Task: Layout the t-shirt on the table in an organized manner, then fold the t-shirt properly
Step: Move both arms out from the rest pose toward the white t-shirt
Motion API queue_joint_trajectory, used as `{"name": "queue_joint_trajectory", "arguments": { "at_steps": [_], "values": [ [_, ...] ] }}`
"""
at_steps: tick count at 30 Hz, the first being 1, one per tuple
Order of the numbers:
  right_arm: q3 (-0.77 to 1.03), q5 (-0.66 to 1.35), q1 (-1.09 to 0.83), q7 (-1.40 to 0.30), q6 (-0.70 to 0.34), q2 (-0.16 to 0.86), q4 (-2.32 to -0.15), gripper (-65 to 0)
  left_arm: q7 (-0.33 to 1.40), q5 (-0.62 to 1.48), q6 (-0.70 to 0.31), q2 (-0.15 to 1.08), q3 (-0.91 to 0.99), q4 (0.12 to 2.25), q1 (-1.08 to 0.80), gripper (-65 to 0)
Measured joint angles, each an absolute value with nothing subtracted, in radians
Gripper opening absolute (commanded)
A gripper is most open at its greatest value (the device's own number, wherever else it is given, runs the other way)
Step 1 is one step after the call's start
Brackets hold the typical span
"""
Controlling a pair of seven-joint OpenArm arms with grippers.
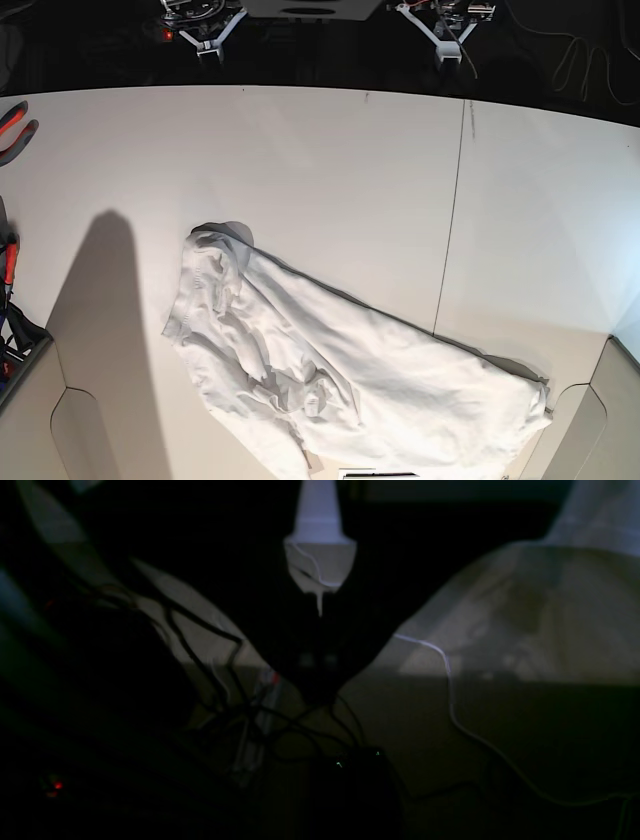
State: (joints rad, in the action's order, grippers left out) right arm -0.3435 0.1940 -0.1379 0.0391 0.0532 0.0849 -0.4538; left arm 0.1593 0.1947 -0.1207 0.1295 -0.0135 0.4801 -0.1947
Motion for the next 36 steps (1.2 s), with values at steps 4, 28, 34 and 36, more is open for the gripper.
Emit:
{"name": "queue_joint_trajectory", "arguments": {
  "at_steps": [4, 28, 34, 36],
  "values": [
    [-0.344, 0.193, -0.241, 0.042, 0.061, 0.13, -0.612, -65.0, 0.15, 0.202, -0.122, 0.172, -0.013, 0.651, -0.299, -65.0],
    [-0.344, 0.079, -0.842, 0.025, 0.056, 0.3, -1.682, -65.0, 0.243, 0.236, -0.121, 0.32, -0.014, 1.647, -0.827, -65.0],
    [-0.337, -0.058, -0.839, 0.026, 0.106, 0.308, -1.808, -65.0, 0.334, 0.166, -0.127, 0.381, -0.001, 1.853, -0.839, -65.0],
    [-0.338, -0.076, -0.828, 0.033, 0.11, 0.308, -1.839, -65.0, 0.329, 0.131, -0.127, 0.388, 0.021, 1.913, -0.839, -65.0]
  ]
}}
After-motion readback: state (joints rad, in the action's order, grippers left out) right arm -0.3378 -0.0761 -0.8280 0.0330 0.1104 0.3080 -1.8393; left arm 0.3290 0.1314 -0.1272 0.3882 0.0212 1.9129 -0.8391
